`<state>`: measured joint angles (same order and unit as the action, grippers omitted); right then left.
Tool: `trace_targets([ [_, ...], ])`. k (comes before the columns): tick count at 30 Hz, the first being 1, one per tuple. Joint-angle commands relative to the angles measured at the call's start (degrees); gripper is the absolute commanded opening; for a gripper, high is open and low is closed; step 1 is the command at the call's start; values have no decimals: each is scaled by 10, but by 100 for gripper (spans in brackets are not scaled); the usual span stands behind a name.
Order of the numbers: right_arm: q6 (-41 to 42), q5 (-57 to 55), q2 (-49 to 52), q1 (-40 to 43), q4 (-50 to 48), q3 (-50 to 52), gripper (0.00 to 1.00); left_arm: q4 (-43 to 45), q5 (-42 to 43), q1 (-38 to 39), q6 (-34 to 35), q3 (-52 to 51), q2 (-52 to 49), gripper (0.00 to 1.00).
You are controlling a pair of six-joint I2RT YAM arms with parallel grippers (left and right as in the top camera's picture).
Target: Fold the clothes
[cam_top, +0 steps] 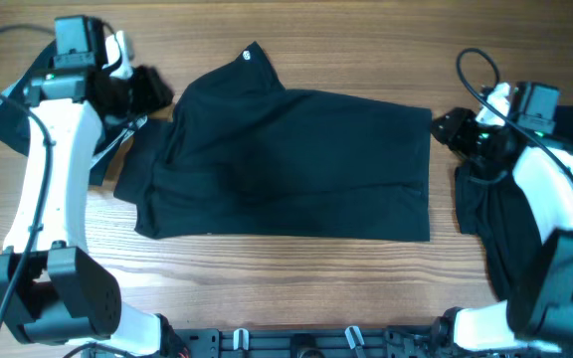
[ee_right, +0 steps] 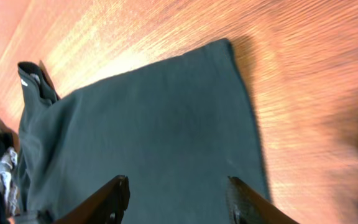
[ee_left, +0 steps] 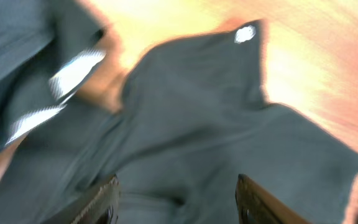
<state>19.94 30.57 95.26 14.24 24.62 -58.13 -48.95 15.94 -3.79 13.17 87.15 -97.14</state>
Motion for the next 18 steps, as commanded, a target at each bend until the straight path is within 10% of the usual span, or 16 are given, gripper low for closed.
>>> trace_targets([
  [1,27,40,54,-14,-19,0,57,92,32,48,-25,6,-31,61],
  [10,4,56,26,-16,61,0,56,272,-32,88,-25,6,-207,56],
  [18,-16,-37,47,-86,49,5,4,238,-81,88,-40,6,-235,49],
])
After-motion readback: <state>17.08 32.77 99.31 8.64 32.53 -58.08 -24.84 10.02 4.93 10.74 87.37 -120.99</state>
